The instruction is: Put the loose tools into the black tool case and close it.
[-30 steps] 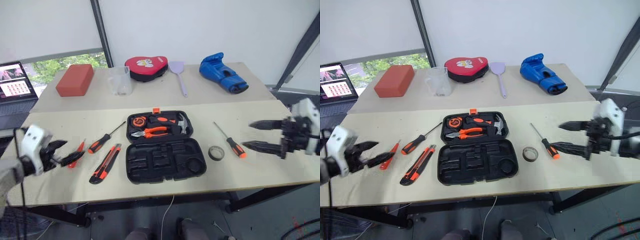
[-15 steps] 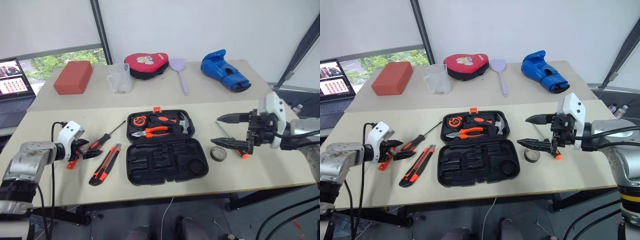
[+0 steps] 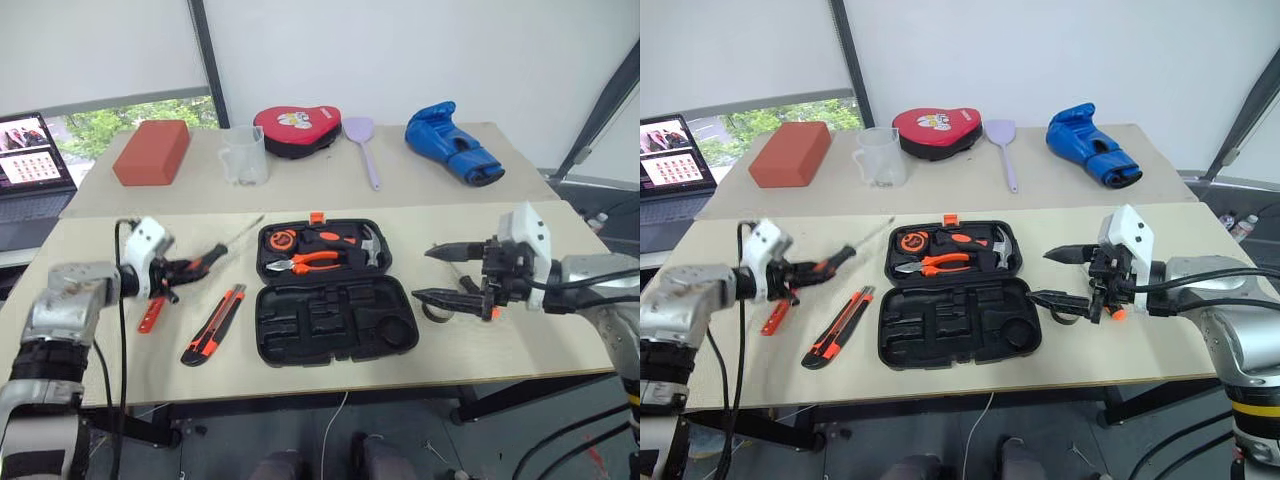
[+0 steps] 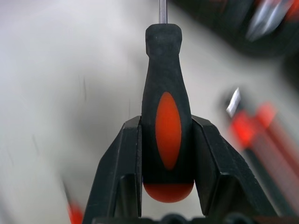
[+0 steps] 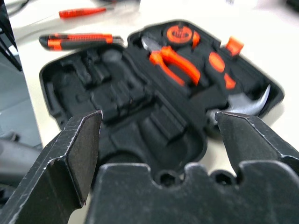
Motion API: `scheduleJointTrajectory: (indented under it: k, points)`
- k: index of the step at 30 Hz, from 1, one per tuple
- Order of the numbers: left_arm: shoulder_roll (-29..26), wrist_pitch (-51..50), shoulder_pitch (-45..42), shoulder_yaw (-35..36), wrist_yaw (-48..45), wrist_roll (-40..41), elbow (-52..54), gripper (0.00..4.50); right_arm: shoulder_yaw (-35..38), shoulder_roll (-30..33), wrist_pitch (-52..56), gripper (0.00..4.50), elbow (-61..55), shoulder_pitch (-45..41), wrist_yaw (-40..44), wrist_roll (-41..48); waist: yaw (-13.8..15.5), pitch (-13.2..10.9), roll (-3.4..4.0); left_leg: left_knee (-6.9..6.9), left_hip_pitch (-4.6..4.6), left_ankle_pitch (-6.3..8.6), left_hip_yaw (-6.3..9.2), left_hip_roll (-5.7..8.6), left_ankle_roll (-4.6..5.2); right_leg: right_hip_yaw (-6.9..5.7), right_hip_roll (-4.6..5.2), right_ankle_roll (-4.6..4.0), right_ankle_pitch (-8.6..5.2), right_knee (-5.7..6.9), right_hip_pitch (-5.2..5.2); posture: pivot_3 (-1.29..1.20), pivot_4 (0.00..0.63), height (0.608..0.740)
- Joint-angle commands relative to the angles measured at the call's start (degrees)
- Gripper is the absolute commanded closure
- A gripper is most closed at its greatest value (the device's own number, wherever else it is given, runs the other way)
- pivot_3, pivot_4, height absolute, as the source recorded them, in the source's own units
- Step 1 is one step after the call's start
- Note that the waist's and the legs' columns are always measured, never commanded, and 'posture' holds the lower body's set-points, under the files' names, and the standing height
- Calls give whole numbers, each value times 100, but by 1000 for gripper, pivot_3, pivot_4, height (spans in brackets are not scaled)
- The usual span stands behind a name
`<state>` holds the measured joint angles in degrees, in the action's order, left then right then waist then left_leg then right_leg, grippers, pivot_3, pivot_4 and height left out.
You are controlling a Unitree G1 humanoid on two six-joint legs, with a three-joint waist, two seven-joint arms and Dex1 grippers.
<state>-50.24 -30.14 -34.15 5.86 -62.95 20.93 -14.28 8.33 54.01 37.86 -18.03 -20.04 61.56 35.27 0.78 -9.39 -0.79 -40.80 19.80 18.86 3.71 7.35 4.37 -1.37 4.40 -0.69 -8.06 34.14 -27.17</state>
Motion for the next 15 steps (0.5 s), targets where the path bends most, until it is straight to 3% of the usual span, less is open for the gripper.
scheduleJointTrajectory:
  k: [1,4,7,10,15]
  points:
    - [-174,-7,-103,-383,-1133,465,1121,3566,322,226,18,0,-452,165,143,210,-15,0,0,0,-1,1,0,0,2,-1,1,0,0,0,0,0,150,740]
    - [-37,552,-211,-1222,-1436,-168,1083,3566,303,242,-30,0,-492,239,124,181,-11,3,5,1,-15,3,-1,3,-1,-13,3,0,0,-5,17,0,150,740]
    - [546,1277,-565,-1911,-1350,-859,229,3566,173,78,-10,0,-513,173,-71,127,-5,2,3,-3,-27,8,-2,-1,-18,-1,2,-9,9,-5,32,0,150,740]
    - [964,1717,-882,-2214,-1172,-1329,-565,3566,61,-90,36,0,-596,130,-303,104,4,-7,-13,-3,-32,14,-2,-12,-29,-2,-1,-14,17,-8,45,0,150,740]
    - [1213,2013,-1059,-2356,-1396,-1529,-925,3566,55,-203,90,0,-785,201,-503,173,-10,-8,-14,-3,-29,-2,-3,-15,-1,3,-6,-15,20,-1,31,0,150,740]
